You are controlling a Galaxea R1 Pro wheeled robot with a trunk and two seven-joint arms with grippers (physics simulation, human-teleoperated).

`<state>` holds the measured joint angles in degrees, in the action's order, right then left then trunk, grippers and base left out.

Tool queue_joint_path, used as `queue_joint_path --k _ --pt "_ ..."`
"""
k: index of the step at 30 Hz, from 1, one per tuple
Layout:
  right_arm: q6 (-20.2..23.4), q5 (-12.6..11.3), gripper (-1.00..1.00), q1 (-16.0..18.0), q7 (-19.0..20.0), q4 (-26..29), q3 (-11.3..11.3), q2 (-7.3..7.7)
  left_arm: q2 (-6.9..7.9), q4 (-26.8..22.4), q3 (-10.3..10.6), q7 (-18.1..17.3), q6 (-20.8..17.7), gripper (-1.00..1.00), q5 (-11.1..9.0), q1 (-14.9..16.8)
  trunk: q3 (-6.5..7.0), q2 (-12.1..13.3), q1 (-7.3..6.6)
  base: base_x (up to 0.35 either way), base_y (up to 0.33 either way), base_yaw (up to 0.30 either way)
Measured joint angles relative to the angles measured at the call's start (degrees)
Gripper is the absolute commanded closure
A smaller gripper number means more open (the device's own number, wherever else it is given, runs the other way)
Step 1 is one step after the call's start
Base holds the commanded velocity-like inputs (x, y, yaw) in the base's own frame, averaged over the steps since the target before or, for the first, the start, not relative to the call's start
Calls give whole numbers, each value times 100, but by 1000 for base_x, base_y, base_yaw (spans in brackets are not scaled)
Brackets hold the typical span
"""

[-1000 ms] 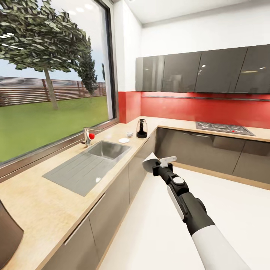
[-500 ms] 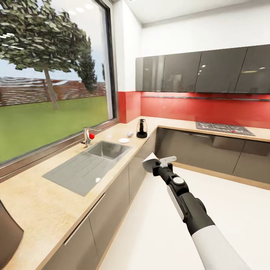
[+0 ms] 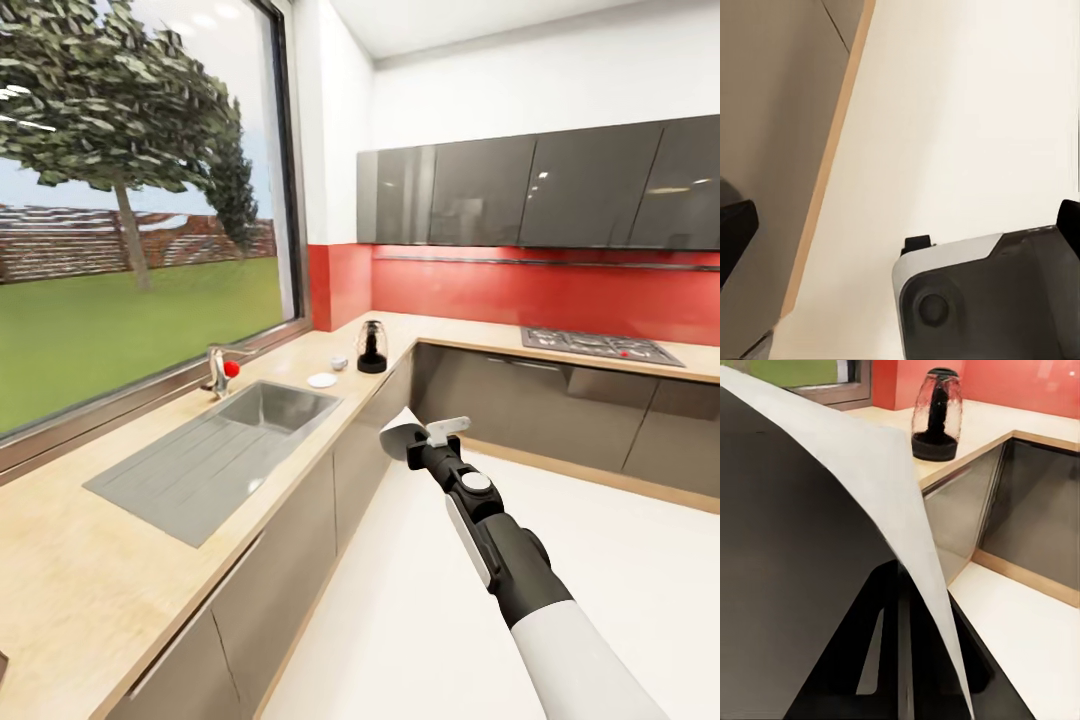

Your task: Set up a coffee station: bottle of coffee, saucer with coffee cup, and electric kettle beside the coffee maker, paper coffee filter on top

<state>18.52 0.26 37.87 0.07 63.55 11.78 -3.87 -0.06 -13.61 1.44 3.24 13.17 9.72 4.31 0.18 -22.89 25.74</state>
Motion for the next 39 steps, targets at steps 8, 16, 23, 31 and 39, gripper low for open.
queue_joint_path --k 8,16,23,31,39 --pt "-1 0 100 0 0 -6 1 1 -173 -551 3 -8 5 -100 546 24 1 1 2 196 -88 0" --pt "-7 0 100 1 0 5 -3 0 -361 -776 1 -5 11 -100 842 25 0 0 0 229 -105 0" --pt "-9 0 100 1 0 10 -9 0 -364 -768 1 -5 12 -100 859 25 0 0 1 237 -189 0" --pt "-8 0 100 0 0 11 -10 0 -364 -761 -1 -5 18 -100 860 25 0 1 1 158 -238 0" --pt "-7 0 100 3 0 10 -11 0 -353 -729 0 0 27 -100 860 20 0 1 3 46 -266 25"
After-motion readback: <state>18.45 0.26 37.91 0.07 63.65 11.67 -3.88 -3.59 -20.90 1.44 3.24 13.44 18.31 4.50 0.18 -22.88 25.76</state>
